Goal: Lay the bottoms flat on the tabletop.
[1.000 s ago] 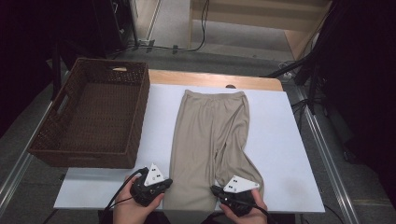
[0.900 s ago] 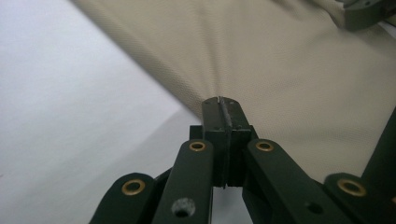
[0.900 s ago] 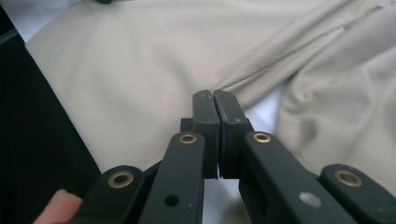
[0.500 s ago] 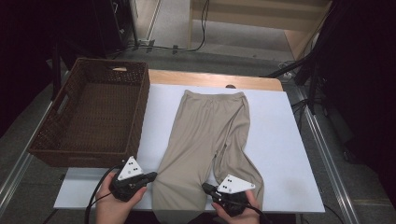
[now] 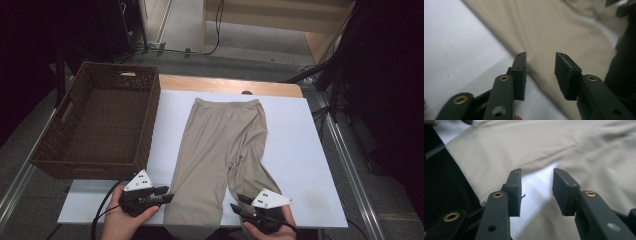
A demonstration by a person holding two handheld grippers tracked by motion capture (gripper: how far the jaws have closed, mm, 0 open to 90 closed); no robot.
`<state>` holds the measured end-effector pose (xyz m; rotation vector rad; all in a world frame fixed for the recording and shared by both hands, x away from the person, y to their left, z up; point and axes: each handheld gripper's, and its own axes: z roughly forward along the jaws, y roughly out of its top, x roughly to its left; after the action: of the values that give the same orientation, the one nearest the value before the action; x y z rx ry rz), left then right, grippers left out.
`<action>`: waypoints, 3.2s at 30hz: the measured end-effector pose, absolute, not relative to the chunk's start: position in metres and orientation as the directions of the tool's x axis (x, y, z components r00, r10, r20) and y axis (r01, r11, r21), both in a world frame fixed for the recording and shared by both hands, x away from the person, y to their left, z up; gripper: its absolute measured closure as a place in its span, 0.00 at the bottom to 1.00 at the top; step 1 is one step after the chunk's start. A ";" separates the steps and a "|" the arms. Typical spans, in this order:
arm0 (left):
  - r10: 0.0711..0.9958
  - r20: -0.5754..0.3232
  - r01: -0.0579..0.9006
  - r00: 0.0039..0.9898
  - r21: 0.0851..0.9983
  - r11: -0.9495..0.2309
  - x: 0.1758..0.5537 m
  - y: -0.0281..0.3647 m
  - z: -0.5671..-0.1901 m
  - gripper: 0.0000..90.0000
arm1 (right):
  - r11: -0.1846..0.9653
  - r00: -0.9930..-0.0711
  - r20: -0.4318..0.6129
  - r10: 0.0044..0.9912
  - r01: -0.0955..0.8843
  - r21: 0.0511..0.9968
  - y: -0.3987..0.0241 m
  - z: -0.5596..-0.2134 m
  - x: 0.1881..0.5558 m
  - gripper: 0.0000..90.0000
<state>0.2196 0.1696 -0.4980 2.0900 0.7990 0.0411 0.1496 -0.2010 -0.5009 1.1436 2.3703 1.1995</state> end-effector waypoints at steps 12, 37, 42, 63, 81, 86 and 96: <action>0.484 -0.266 0.491 0.834 0.757 -0.430 0.214 0.146 -0.507 0.98 | 0.324 -0.607 0.146 0.781 0.594 0.737 -0.246 -0.509 0.126 0.58; 0.485 -0.259 0.507 0.835 0.705 -0.496 0.217 0.140 -0.514 1.00 | 0.438 -0.670 0.082 0.738 0.567 0.698 -0.213 -0.512 0.112 0.98; 0.485 -0.262 0.509 0.834 0.704 -0.496 0.217 0.140 -0.514 1.00 | 0.422 -0.677 0.095 0.729 0.554 0.717 -0.215 -0.504 0.106 0.98; 0.483 -0.280 0.521 0.830 0.699 -0.490 0.218 0.140 -0.514 1.00 | 0.253 -0.467 0.074 0.881 0.599 0.760 -0.292 -0.507 0.143 0.69; 0.482 -0.282 0.522 0.829 0.699 -0.488 0.218 0.141 -0.514 1.00 | 0.203 -0.434 0.140 0.890 0.652 0.730 -0.310 -0.519 0.162 0.98; 0.481 -0.285 0.523 0.829 0.700 -0.487 0.219 0.141 -0.515 1.00 | 0.176 -0.413 0.147 0.899 0.648 0.741 -0.325 -0.513 0.147 0.98; 0.479 -0.295 0.530 0.827 0.695 -0.486 0.219 0.141 -0.515 1.00 | 0.164 -0.396 0.166 0.903 0.675 0.720 -0.342 -0.520 0.142 0.80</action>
<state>0.2195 0.1412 -0.5147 2.1648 0.7360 -0.0768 0.1416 -0.3419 -0.5200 1.5141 2.1436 1.0716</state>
